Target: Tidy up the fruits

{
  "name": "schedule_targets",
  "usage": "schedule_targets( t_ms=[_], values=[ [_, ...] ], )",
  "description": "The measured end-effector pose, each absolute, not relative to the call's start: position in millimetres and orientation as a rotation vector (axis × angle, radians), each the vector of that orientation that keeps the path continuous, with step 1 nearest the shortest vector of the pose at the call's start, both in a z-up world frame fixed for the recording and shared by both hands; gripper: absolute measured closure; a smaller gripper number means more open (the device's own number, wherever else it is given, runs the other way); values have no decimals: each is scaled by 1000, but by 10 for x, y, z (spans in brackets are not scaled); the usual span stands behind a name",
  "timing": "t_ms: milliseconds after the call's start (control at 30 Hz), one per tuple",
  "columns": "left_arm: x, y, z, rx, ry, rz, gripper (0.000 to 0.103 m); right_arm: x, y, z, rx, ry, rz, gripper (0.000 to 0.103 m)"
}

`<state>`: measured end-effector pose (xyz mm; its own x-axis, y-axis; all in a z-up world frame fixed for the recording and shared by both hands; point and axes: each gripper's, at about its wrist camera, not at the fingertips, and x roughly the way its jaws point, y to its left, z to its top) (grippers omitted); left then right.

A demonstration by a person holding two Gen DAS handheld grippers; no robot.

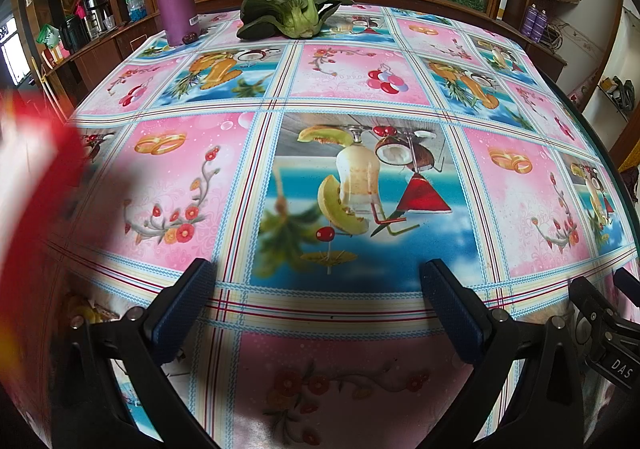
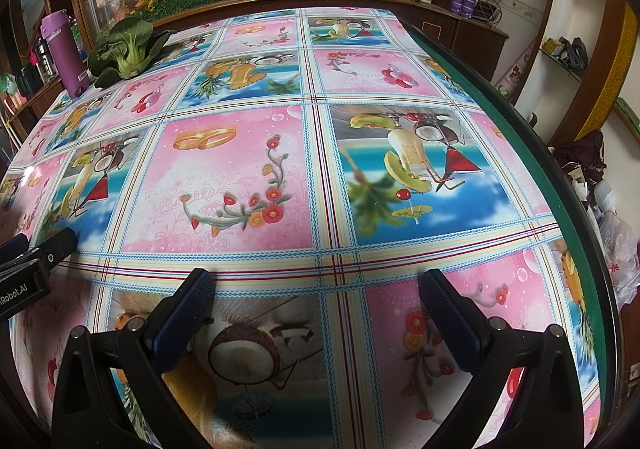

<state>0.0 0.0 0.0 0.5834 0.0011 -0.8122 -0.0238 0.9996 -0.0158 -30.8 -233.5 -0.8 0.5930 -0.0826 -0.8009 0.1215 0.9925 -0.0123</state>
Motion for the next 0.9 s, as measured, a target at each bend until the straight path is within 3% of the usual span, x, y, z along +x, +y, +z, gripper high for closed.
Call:
schedule_targets(
  t_ms=[900],
  values=[
    [-16, 12, 13, -26, 948, 14, 0, -300, -2339, -11, 45, 928, -119, 0]
  ],
)
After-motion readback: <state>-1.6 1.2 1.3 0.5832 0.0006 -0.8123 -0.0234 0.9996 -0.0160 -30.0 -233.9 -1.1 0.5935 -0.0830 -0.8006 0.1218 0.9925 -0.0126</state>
